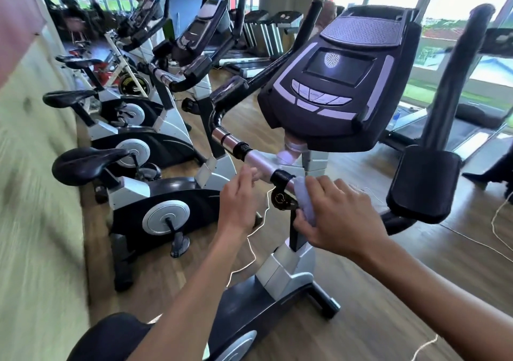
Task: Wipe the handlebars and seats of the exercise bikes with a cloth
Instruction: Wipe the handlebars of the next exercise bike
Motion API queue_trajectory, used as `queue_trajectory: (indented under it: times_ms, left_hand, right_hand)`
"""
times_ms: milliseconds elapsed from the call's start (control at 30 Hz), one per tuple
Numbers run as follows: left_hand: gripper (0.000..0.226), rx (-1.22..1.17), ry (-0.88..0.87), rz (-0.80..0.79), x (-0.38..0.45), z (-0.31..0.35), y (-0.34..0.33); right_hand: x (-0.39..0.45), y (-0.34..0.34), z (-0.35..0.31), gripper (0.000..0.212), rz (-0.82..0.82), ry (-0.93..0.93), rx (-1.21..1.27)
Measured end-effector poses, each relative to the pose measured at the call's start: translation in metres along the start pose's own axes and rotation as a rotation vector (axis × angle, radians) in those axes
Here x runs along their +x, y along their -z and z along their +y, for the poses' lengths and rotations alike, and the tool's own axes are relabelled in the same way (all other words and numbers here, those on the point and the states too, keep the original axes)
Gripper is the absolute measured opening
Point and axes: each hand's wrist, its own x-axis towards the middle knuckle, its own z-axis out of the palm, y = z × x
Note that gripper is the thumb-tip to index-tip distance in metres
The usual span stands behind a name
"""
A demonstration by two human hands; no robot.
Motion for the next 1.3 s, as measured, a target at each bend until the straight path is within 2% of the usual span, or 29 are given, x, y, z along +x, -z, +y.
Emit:
queue_trajectory:
  times_ms: [133, 233, 333, 367, 433, 467, 500, 600, 667, 733, 800, 867, 900, 967, 1100, 1200, 1300]
  left_hand:
    - [0.039, 0.034, 0.025, 0.057, 0.004, 0.0, -0.001]
    - [0.047, 0.1, 0.046, 0.018, 0.002, 0.011, -0.009]
    - [0.078, 0.15, 0.122, -0.079, 0.005, 0.024, -0.018]
    - [0.084, 0.171, 0.127, -0.083, 0.007, 0.025, -0.02]
    - [0.078, 0.187, 0.088, -0.051, 0.015, 0.026, -0.022]
    - [0.069, 0.19, 0.07, -0.033, 0.021, 0.026, -0.021]
    - [0.057, 0.21, 0.061, -0.016, 0.028, 0.029, -0.019]
    - [0.03, 0.417, 0.005, 0.071, 0.054, 0.037, -0.011]
    - [0.034, 0.589, -0.108, 0.125, 0.064, 0.038, -0.01]
    - [0.042, 0.714, -0.317, 0.075, 0.064, 0.032, -0.018]
    - [0.052, 0.93, -0.468, -0.005, 0.062, 0.022, -0.031]
    - [0.057, 1.104, -0.573, 0.013, 0.071, 0.011, -0.038]
    - [0.056, 1.145, -0.593, 0.02, 0.079, 0.009, -0.04]
    - [0.054, 1.179, -0.581, 0.004, 0.097, 0.012, -0.044]
    - [0.063, 1.389, -0.45, -0.195, 0.126, 0.026, -0.056]
    - [0.065, 1.42, -0.538, -0.287, 0.118, 0.032, -0.049]
    - [0.064, 1.292, -0.606, -0.402, 0.098, 0.037, -0.035]
  right_hand:
    - [0.048, -0.004, -0.019, 0.042, -0.102, -0.072, 0.128]
    - [0.081, -0.013, -0.027, 0.048, -0.111, -0.177, 0.329]
    - [0.098, -0.011, -0.026, 0.054, -0.187, -0.292, 0.781]
    - [0.102, -0.011, -0.024, 0.05, -0.218, -0.341, 0.977]
    - [0.103, -0.009, -0.018, 0.039, -0.172, -0.468, 1.349]
    - [0.102, -0.01, -0.015, 0.039, -0.127, -0.495, 1.434]
    - [0.098, -0.011, -0.012, 0.039, -0.1, -0.472, 1.4]
    - [0.088, -0.028, -0.009, 0.041, -0.12, -0.181, 0.952]
    - [0.085, -0.033, -0.009, 0.053, -0.179, -0.07, 0.868]
    - [0.085, -0.029, -0.008, 0.053, -0.174, -0.072, 0.926]
    - [0.083, -0.028, -0.002, 0.038, -0.18, -0.105, 0.948]
    - [0.07, -0.025, 0.005, 0.019, -0.252, -0.157, 0.792]
    - [0.062, -0.024, 0.008, 0.018, -0.293, -0.184, 0.682]
    - [0.049, -0.018, 0.006, 0.033, -0.338, -0.212, 0.514]
    - [0.054, -0.024, -0.004, 0.053, -0.316, -0.238, 0.49]
    - [0.054, -0.029, -0.005, 0.058, -0.335, -0.237, 0.455]
    - [0.053, -0.029, -0.005, 0.064, -0.336, -0.219, 0.44]
